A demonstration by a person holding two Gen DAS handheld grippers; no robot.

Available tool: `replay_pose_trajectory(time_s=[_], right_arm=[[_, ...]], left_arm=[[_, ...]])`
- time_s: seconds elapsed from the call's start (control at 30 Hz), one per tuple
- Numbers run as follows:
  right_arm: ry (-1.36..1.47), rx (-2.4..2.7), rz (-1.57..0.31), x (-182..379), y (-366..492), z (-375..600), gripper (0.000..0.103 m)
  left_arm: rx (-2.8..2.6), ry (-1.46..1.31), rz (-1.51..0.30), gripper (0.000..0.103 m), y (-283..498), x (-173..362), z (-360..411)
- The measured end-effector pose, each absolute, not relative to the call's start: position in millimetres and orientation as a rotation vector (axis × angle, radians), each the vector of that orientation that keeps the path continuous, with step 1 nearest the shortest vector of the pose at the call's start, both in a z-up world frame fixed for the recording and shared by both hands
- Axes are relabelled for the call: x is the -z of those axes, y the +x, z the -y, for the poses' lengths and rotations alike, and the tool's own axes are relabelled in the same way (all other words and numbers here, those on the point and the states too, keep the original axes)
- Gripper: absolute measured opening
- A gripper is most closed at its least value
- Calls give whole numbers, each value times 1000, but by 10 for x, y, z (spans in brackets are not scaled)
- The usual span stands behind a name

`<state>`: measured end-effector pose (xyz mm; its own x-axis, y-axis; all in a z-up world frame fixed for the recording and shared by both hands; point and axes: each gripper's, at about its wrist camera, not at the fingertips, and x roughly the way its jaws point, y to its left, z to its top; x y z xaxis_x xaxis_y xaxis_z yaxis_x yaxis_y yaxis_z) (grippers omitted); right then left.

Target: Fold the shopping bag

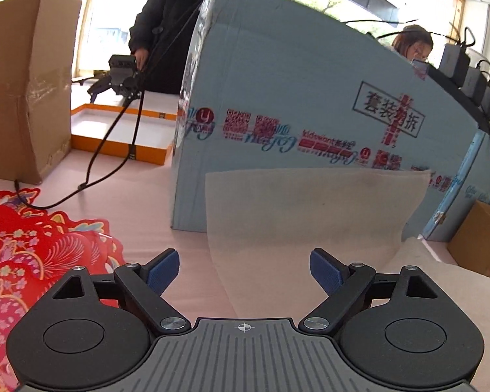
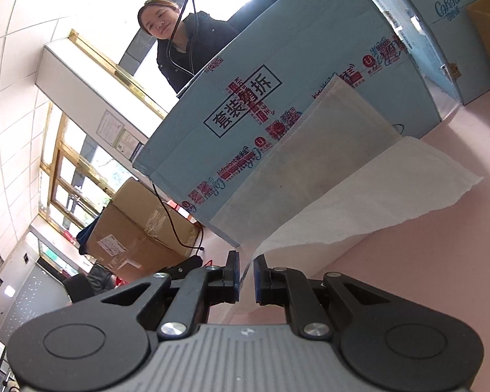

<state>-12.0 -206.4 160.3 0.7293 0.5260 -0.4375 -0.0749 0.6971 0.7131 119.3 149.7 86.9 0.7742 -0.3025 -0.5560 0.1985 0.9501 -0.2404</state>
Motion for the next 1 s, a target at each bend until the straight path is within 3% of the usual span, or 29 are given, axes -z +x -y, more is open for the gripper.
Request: replay_pose_trajectory(time_s=[0.23,0.33,0.37,0.43,0.87,1.0], right_arm=[[744,-238,-688,-1631,-373,2049,10],[787,-207,-710,-1549,-439,2072,17],[813,-203,-724,-1484,-428,2073,26],[856,-196,-754,-1352,-386,2050,78],[885,-154,-1006,-662,182,1450,80],[833,-161,-1024,-631,274,1222,96]], left_arm=[[334,-195,-705,89,1809,-528,-1424],[345,-236,-727,89,1939,-420,-1433],[350,-256,-735,89,1970,-390,-1443],[362,-279,-740,89,1992,-367,-1451],[466,-401,-762,89,1951,-275,-1547],[500,-446,-758,89,1938,-236,-1527]])
